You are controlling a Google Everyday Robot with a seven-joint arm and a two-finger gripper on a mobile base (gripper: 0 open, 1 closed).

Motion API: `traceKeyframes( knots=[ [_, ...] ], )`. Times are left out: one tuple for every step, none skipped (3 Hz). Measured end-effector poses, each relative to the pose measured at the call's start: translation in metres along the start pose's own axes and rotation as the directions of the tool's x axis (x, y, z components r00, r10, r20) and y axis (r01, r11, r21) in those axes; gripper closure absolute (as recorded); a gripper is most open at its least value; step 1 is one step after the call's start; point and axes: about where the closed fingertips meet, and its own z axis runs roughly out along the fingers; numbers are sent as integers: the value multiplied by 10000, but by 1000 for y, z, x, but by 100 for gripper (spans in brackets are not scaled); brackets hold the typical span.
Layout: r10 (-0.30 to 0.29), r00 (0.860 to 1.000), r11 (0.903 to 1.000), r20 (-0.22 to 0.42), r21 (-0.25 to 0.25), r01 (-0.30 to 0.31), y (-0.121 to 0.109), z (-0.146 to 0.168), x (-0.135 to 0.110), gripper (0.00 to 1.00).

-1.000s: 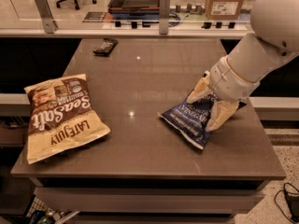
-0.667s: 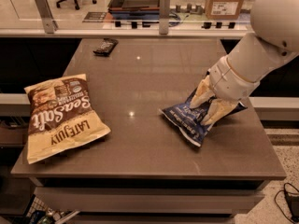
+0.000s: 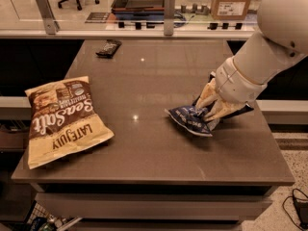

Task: Move blue chip bag near rxbar chocolate

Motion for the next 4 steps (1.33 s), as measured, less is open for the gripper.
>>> traceKeyframes(
  knots=[
    [-1,10000,10000,0,0,1,0,0,0,100],
    [-43,9999,9988,-157,486,51,-19,-12,7,100],
    [-15,9973,9918,-739,1270,109,-58,-33,20,100],
    [-204,9932,9746,-1149,2193,454,-102,-51,28,100]
  ],
)
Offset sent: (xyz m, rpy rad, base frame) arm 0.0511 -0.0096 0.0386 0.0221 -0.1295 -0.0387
